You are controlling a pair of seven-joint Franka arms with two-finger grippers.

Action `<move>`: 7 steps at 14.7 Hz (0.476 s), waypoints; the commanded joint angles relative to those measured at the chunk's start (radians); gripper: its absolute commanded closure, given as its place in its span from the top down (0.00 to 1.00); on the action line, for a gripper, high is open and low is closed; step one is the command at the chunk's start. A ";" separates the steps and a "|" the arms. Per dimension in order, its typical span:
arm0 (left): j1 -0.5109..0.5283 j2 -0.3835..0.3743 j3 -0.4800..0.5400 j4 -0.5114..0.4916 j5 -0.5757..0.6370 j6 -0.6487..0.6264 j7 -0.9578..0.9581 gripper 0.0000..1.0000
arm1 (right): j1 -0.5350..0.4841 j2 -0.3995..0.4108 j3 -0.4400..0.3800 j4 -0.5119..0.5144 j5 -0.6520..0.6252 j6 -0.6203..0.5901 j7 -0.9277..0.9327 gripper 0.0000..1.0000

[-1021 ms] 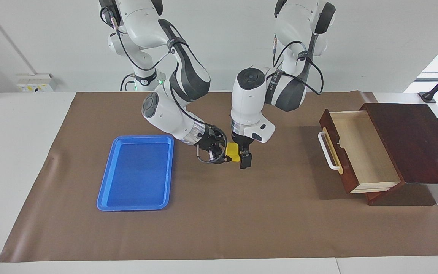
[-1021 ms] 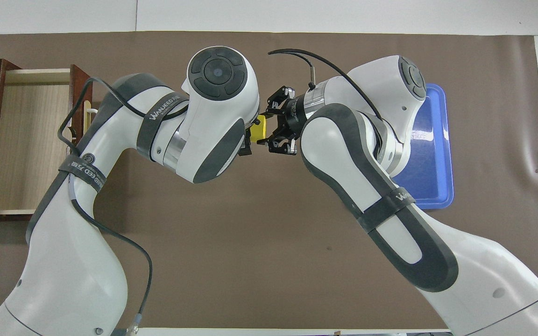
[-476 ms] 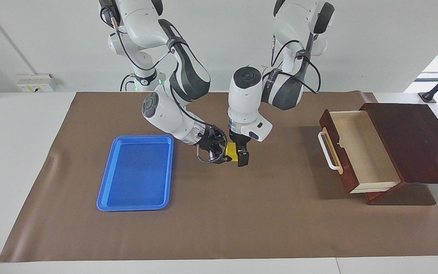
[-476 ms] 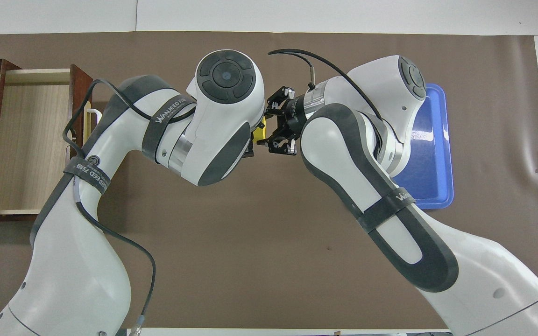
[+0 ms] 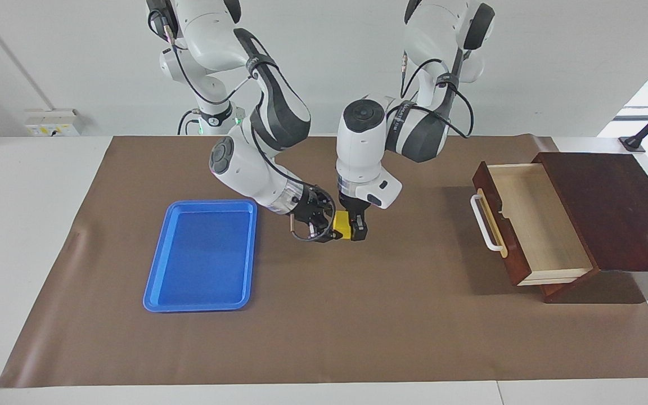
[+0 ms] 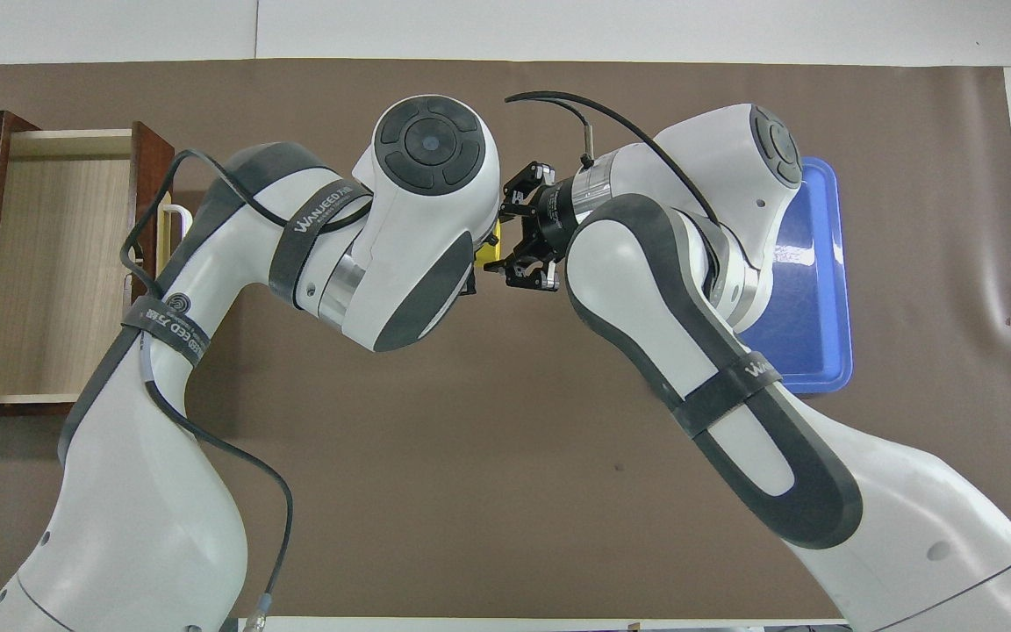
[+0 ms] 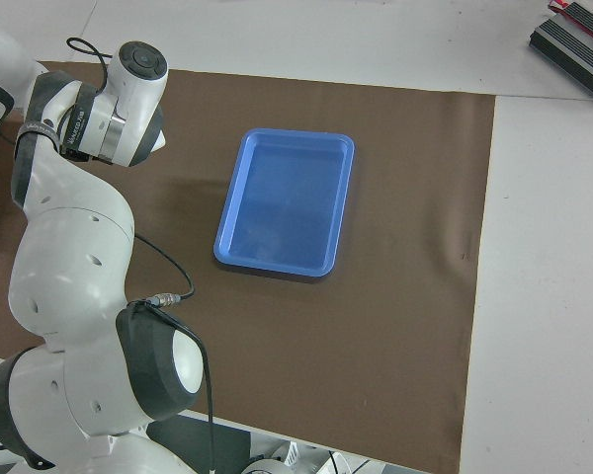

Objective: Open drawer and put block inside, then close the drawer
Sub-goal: 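Close the left gripper on the yellow block beside the right gripper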

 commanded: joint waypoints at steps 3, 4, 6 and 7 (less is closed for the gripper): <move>-0.015 0.009 0.015 0.019 0.020 -0.001 -0.006 0.00 | -0.008 -0.018 0.007 -0.010 0.005 -0.018 0.034 0.10; -0.015 0.009 0.015 0.019 0.021 -0.001 -0.005 0.00 | -0.008 -0.018 0.007 -0.010 0.005 -0.016 0.034 0.10; -0.015 0.009 0.015 0.021 0.020 -0.001 -0.005 0.00 | -0.007 -0.018 0.007 -0.010 0.005 -0.016 0.034 0.08; -0.015 0.009 0.015 0.021 0.020 -0.002 -0.003 0.00 | -0.007 -0.018 0.007 -0.010 0.005 -0.016 0.032 0.07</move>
